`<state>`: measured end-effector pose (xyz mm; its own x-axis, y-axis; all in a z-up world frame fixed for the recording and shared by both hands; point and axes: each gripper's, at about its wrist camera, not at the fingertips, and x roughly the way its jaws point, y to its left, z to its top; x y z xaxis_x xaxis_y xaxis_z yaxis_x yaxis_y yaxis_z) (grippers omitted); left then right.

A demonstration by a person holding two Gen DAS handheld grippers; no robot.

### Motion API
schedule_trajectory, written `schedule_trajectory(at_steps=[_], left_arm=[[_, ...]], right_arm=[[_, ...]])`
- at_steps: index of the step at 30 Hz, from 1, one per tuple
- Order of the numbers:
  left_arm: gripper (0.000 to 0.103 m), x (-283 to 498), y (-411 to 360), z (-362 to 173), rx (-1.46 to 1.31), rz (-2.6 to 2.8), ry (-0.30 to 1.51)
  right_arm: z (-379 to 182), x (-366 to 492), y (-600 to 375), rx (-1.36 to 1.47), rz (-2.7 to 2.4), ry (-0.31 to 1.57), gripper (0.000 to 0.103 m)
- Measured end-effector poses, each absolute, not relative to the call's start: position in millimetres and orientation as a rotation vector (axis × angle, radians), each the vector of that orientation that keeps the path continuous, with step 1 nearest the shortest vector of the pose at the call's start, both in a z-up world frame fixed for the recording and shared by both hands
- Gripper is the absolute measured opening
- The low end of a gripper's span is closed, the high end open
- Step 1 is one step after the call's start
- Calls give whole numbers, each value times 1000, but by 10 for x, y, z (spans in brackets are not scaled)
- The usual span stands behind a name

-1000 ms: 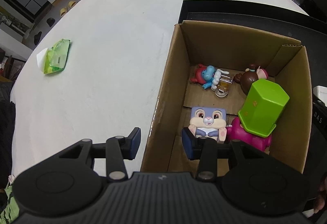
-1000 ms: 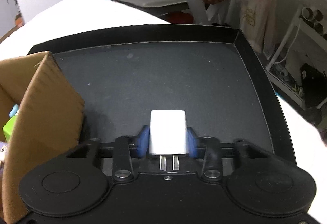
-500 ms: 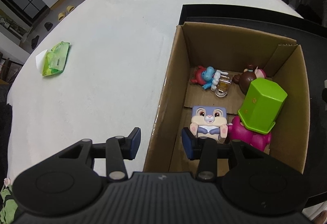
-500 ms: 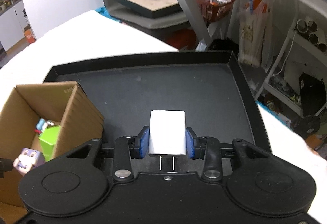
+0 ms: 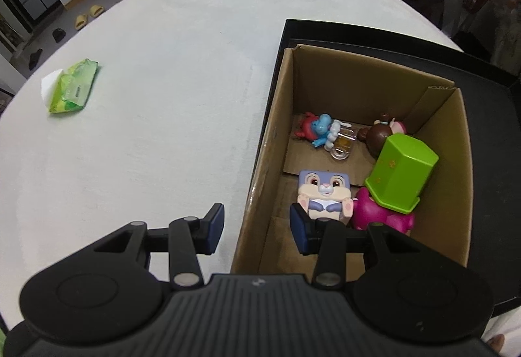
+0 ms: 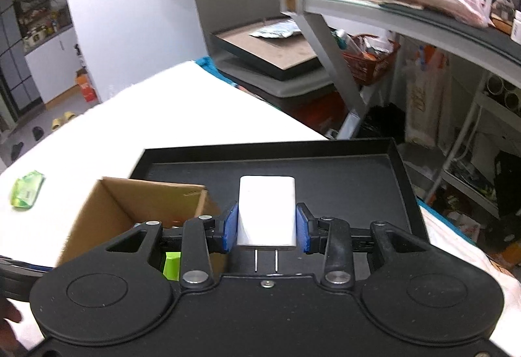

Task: Organize rigid objects
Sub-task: 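Carry the white block into the box and open the right tool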

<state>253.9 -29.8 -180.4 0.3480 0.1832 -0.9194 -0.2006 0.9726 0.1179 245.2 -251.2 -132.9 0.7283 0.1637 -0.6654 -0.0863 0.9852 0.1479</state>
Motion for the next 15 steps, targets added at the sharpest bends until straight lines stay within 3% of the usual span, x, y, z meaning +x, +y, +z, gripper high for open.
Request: schedule_trajectory(at_steps=[15], left_arm=[[43, 2437, -66, -1858, -119, 179, 1176]], right_arm=[[-1241, 2421, -1908, 50, 275, 747, 36]])
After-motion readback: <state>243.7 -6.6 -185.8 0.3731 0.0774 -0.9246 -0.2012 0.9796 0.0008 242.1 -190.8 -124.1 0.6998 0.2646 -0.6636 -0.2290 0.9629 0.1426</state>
